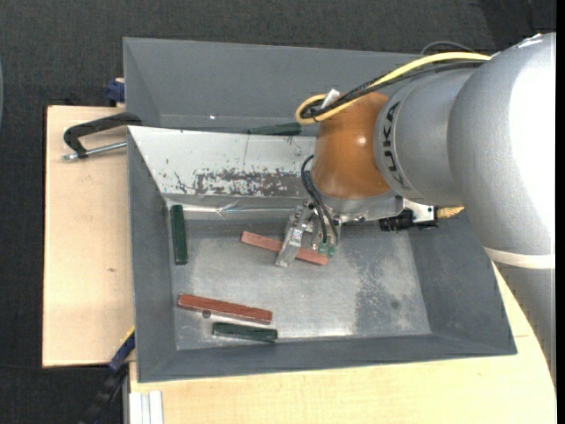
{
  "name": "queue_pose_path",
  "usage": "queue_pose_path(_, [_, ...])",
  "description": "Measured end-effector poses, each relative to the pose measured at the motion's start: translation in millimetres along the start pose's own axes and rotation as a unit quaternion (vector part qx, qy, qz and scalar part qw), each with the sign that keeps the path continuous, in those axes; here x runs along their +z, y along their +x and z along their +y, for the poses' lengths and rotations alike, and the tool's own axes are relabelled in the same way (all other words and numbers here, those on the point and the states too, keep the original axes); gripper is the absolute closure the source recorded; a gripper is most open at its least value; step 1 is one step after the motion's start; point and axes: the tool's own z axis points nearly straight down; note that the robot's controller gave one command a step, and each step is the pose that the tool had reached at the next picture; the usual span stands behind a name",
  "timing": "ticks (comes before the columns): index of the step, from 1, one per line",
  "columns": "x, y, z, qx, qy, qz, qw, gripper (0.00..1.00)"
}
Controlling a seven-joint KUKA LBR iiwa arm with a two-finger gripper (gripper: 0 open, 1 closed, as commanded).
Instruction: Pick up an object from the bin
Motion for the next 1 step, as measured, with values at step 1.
queue_pose_path(1, [0.0, 0.0, 0.0, 0.0, 0.0, 0.0, 1.0, 1.0])
